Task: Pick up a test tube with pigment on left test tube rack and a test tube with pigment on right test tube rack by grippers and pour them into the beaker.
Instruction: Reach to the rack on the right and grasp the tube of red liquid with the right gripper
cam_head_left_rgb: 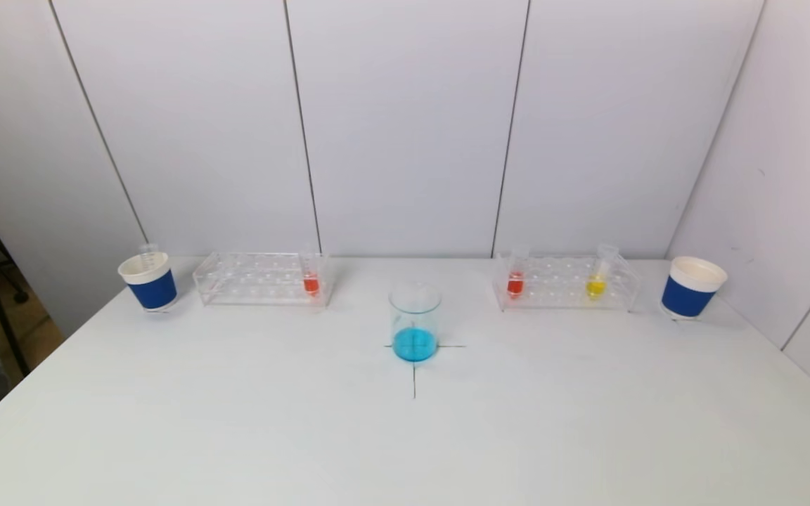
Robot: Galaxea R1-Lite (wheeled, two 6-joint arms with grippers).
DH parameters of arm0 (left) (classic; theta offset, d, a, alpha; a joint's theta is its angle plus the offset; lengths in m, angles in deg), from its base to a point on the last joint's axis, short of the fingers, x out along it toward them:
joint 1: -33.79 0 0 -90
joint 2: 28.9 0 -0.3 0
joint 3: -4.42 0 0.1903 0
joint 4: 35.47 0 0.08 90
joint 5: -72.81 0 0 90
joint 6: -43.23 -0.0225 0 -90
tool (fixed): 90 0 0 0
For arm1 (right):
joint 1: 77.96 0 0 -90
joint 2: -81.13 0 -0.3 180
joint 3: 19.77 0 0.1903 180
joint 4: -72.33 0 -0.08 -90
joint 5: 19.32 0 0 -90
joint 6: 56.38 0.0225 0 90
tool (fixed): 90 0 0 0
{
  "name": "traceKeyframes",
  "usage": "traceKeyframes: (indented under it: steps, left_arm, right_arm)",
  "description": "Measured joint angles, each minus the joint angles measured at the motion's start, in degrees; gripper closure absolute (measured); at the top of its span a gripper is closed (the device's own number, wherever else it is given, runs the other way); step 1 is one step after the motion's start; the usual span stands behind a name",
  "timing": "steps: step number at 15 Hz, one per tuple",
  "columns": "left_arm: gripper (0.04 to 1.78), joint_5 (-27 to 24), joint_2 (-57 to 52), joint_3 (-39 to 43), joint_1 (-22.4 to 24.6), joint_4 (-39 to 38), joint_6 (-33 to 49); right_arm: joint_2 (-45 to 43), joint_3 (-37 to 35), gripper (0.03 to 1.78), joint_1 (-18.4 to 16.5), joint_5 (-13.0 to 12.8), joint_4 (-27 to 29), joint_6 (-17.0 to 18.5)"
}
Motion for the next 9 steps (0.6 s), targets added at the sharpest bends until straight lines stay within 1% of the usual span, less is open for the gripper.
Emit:
traceKeyframes:
  steps: [2, 4, 6, 9]
  left_arm:
    - [0.06, 0.0, 0.0, 0.0, 0.0, 0.0, 0.0]
    - [0.06, 0.0, 0.0, 0.0, 0.0, 0.0, 0.0]
    - [0.06, 0.0, 0.0, 0.0, 0.0, 0.0, 0.0]
    - [0.06, 0.0, 0.0, 0.0, 0.0, 0.0, 0.0]
  right_arm:
    - [5.3, 0.5, 0.05, 0.1, -0.3, -4.6, -0.3]
    - [10.3, 0.9, 0.05, 1.0, -1.4, -9.6, -0.5]
    - [14.1, 1.3, 0.05, 4.0, -4.2, -11.8, -0.5]
    - [18.7, 1.6, 0.05, 10.6, -10.0, -14.1, -0.4]
